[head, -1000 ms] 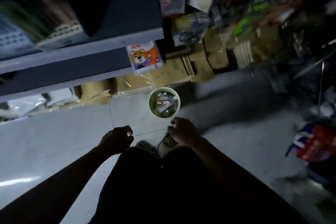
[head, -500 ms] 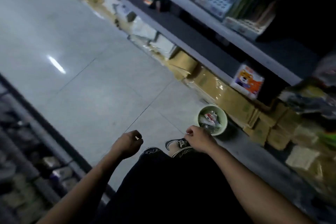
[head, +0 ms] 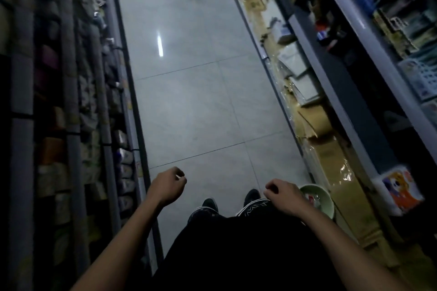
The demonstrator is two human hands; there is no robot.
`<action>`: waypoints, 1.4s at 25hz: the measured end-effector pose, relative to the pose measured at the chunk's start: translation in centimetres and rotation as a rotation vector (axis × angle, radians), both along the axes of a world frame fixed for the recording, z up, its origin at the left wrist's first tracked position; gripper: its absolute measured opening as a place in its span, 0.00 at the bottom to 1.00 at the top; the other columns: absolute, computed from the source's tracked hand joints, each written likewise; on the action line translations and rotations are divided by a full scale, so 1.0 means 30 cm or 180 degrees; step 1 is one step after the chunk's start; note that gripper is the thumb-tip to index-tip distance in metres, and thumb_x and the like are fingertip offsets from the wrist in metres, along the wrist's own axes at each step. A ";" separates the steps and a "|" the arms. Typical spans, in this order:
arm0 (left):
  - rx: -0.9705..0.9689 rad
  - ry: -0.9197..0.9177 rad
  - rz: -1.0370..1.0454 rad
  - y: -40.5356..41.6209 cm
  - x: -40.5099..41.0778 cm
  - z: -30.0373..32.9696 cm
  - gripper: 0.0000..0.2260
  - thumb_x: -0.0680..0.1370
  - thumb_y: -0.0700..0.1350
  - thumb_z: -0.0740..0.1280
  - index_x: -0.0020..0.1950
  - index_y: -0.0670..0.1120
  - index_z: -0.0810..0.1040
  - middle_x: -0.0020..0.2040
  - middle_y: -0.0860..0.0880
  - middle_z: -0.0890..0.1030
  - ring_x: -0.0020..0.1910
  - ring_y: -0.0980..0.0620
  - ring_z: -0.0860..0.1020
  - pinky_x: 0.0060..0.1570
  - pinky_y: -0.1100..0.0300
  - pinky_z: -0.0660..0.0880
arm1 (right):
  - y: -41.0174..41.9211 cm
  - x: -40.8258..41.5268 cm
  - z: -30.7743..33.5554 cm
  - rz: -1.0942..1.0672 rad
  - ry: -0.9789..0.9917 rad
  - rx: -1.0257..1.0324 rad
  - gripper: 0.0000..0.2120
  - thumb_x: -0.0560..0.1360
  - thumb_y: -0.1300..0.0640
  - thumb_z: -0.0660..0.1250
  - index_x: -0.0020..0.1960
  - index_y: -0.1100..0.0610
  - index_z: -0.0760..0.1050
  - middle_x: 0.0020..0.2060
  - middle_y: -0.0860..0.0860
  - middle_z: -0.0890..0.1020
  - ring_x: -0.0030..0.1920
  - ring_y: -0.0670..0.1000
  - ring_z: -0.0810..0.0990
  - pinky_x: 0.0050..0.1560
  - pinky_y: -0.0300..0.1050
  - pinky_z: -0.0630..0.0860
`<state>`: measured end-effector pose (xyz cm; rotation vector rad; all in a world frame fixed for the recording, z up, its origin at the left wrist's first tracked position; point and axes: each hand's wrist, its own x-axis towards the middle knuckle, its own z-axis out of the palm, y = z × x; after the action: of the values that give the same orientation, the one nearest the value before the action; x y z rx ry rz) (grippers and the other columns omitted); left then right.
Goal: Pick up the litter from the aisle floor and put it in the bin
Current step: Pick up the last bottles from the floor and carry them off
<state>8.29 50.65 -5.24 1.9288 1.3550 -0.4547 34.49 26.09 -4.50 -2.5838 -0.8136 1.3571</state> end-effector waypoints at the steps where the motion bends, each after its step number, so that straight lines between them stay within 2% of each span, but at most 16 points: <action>1: -0.0025 0.0003 0.0054 0.000 -0.003 0.005 0.12 0.77 0.52 0.63 0.57 0.52 0.81 0.52 0.49 0.85 0.50 0.48 0.81 0.50 0.55 0.77 | 0.012 0.013 -0.001 0.0075 0.0015 0.0002 0.13 0.78 0.46 0.68 0.59 0.50 0.81 0.57 0.50 0.85 0.55 0.51 0.81 0.55 0.43 0.74; 4: 0.0006 -0.0048 0.0204 -0.001 0.037 0.008 0.12 0.78 0.52 0.63 0.57 0.52 0.81 0.53 0.49 0.85 0.50 0.48 0.81 0.51 0.54 0.78 | 0.044 0.078 -0.004 0.0223 0.0058 0.0009 0.15 0.78 0.45 0.68 0.61 0.50 0.81 0.57 0.50 0.85 0.56 0.51 0.81 0.55 0.43 0.74; 8: -0.0106 0.0046 0.0357 -0.029 0.112 0.005 0.12 0.79 0.53 0.63 0.59 0.53 0.80 0.54 0.49 0.84 0.50 0.49 0.81 0.53 0.52 0.78 | 0.087 0.186 -0.006 0.0396 0.0122 0.0017 0.16 0.78 0.44 0.66 0.61 0.51 0.80 0.58 0.50 0.84 0.56 0.52 0.81 0.59 0.48 0.77; 12: -0.0204 0.0170 0.0454 -0.038 0.151 0.001 0.11 0.79 0.54 0.63 0.58 0.54 0.80 0.51 0.51 0.83 0.49 0.50 0.81 0.53 0.52 0.79 | 0.199 0.294 -0.018 0.0707 0.0207 0.0114 0.16 0.79 0.45 0.64 0.62 0.51 0.80 0.58 0.50 0.84 0.55 0.52 0.80 0.58 0.48 0.77; 16: -0.0149 0.0232 0.0972 -0.024 0.124 0.002 0.10 0.79 0.52 0.65 0.57 0.52 0.81 0.49 0.51 0.83 0.47 0.51 0.81 0.49 0.56 0.77 | 0.428 0.392 -0.007 0.1068 0.0258 0.0221 0.17 0.79 0.43 0.64 0.63 0.51 0.80 0.58 0.49 0.84 0.56 0.51 0.81 0.60 0.50 0.77; 20: -0.0241 0.0231 0.1400 0.074 0.076 -0.007 0.11 0.80 0.53 0.65 0.59 0.52 0.80 0.53 0.51 0.83 0.51 0.51 0.80 0.54 0.52 0.78 | 0.744 0.464 0.031 0.1269 0.0252 0.0410 0.19 0.80 0.43 0.63 0.65 0.51 0.79 0.59 0.49 0.83 0.57 0.51 0.80 0.61 0.52 0.78; 23: -0.0285 0.0167 0.1525 0.230 0.091 -0.035 0.10 0.81 0.52 0.65 0.59 0.51 0.80 0.50 0.53 0.82 0.49 0.53 0.80 0.53 0.53 0.79 | 0.973 0.504 0.050 0.1391 0.0190 0.0460 0.19 0.81 0.43 0.63 0.66 0.52 0.78 0.59 0.49 0.83 0.58 0.51 0.80 0.61 0.51 0.77; 27: -0.0399 0.0129 0.1422 0.567 0.191 -0.050 0.09 0.80 0.53 0.65 0.56 0.53 0.80 0.45 0.55 0.82 0.45 0.54 0.81 0.50 0.54 0.79 | 1.208 0.578 0.068 0.1301 0.0103 0.0279 0.19 0.81 0.43 0.63 0.65 0.52 0.79 0.59 0.49 0.83 0.57 0.51 0.80 0.61 0.51 0.77; 32: -0.0263 0.0118 0.0693 1.048 0.428 -0.020 0.12 0.79 0.55 0.64 0.59 0.53 0.80 0.52 0.51 0.84 0.50 0.49 0.81 0.54 0.52 0.79 | 1.390 0.715 0.092 0.1029 -0.0068 0.0101 0.18 0.80 0.44 0.64 0.65 0.52 0.79 0.58 0.50 0.84 0.56 0.51 0.81 0.55 0.47 0.76; 35: -0.0075 0.0151 0.0294 1.324 0.614 0.010 0.14 0.79 0.56 0.63 0.60 0.53 0.80 0.52 0.51 0.85 0.49 0.49 0.82 0.52 0.52 0.80 | 1.460 0.836 0.087 0.0728 -0.0120 0.0053 0.18 0.80 0.44 0.65 0.64 0.52 0.80 0.57 0.50 0.84 0.56 0.52 0.81 0.55 0.46 0.75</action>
<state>26.72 90.38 -4.94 1.8383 1.4562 -0.4717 59.58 69.89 -1.88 -2.5752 -1.1519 1.3526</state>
